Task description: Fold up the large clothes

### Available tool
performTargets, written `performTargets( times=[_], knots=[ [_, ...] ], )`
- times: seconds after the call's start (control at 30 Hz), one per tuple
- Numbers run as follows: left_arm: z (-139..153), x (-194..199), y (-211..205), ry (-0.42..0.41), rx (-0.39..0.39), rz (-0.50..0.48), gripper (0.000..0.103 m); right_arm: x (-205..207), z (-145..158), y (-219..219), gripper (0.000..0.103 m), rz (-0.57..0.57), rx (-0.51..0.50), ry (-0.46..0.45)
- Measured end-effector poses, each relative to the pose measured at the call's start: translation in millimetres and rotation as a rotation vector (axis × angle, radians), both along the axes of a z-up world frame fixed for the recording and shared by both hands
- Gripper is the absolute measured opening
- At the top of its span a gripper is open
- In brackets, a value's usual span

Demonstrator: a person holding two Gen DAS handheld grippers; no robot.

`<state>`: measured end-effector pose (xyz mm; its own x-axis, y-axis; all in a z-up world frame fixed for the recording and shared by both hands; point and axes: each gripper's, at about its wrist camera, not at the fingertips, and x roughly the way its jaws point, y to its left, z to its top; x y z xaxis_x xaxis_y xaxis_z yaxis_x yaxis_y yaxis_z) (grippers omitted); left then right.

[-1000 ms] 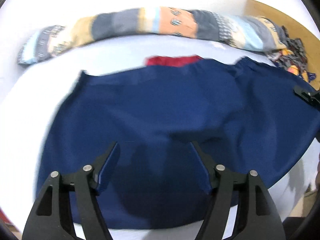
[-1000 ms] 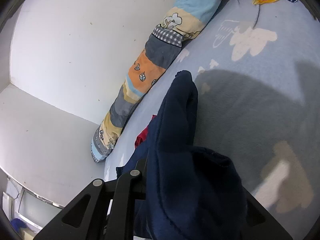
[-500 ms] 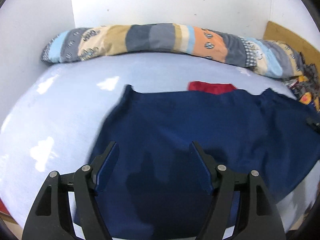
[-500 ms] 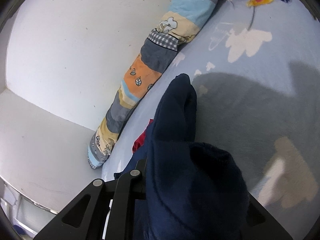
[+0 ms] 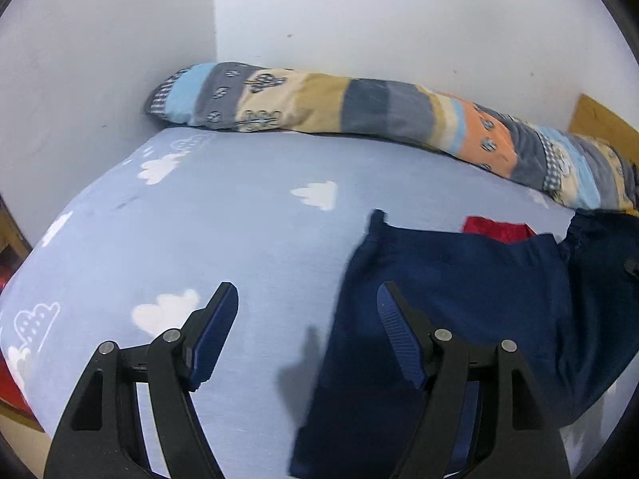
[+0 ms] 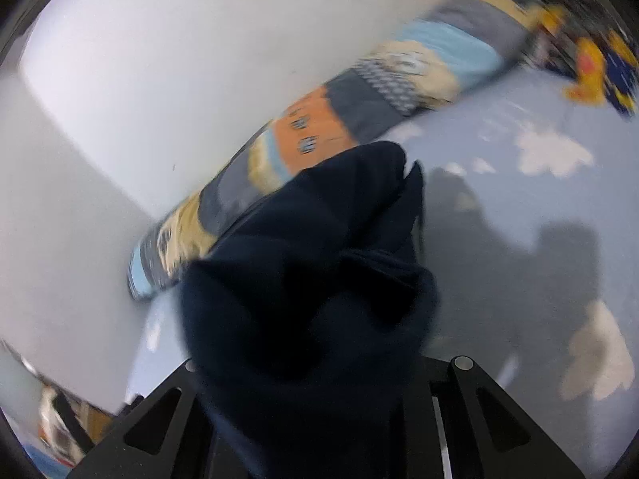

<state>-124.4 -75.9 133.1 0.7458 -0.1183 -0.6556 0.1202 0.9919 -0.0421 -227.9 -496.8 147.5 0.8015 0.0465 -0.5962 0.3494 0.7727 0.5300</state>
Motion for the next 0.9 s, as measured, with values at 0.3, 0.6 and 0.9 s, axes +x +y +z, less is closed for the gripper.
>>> performTargets(
  times=[0.3,0.6,0.9],
  knots=[
    [-0.1,3.9,75.8,0.008,-0.083,0.128,0.072,64.3,-26.3,224.8,0.018,0.355,-0.321,0.056],
    [-5.8,5.5,112.6,0.034,-0.135,0.181,0.072,73.3,-88.2,298.3,0.018,0.455,-0.434,0.145],
    [-2.3,0.9,109.0,0.031,-0.145,0.161,0.072,57.1,-82.3,330.2,0.018,0.506,-0.500,0.118]
  ],
)
